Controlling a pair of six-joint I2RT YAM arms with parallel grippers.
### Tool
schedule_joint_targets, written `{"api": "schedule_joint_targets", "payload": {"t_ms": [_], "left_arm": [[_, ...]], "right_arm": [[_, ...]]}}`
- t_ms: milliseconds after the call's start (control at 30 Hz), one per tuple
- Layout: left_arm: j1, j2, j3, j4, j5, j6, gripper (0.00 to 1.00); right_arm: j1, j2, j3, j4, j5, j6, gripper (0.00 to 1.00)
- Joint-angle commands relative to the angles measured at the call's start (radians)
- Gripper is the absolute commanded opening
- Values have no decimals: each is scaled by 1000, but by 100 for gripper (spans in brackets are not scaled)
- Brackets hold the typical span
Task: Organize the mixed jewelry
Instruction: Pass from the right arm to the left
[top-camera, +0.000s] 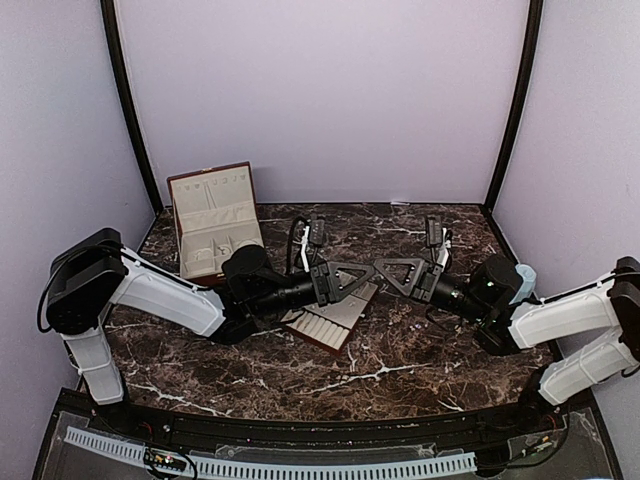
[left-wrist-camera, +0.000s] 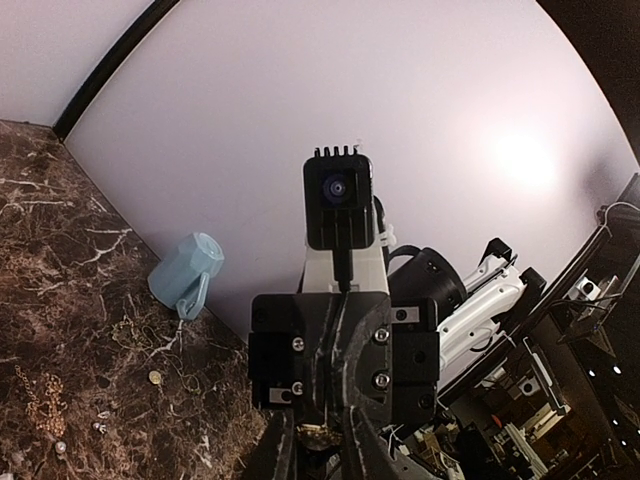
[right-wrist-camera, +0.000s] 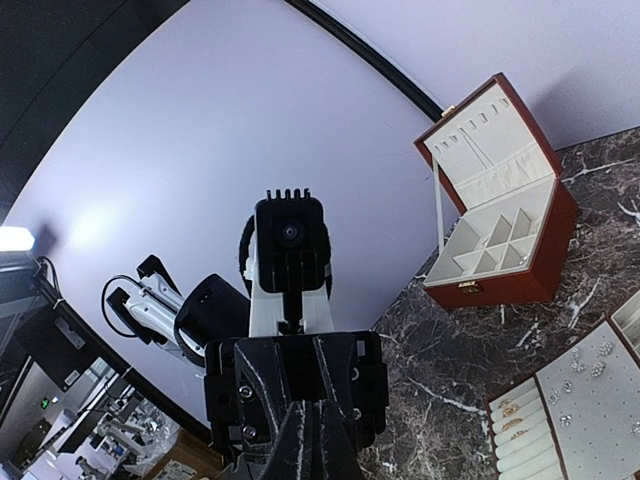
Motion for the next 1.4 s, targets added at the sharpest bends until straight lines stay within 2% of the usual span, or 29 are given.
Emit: {"api": "schedule_joint_targets", "payload": {"t_ms": [0, 267, 567, 700, 900, 1067, 1233, 1367], "left_arm": [[-6, -7, 15, 53, 4, 4, 16], [-6, -10, 16, 25, -5, 4, 10], [-6, -31, -6, -14, -11, 19, 8], [-3, -49, -29, -43, -13, 21, 8], [15, -85, -90, -72, -9, 10, 8], [39, -129, -123, -131, 9, 30, 8], [71, -179, -154, -229, 47, 49, 8], [106, -247, -146, -411, 93, 101, 8]], "right_arm": [[11, 8, -13, 45, 4, 6, 0], [11, 12, -25, 42, 2, 2, 0], [12, 32, -35, 21, 1, -4, 0], [11, 38, -41, 14, 8, -9, 10], [12, 33, -50, -28, 40, -28, 32], [11, 4, -53, -76, 84, -48, 38], [9, -44, -65, -146, 134, -72, 39], [9, -90, -61, -256, 165, -111, 39]]}}
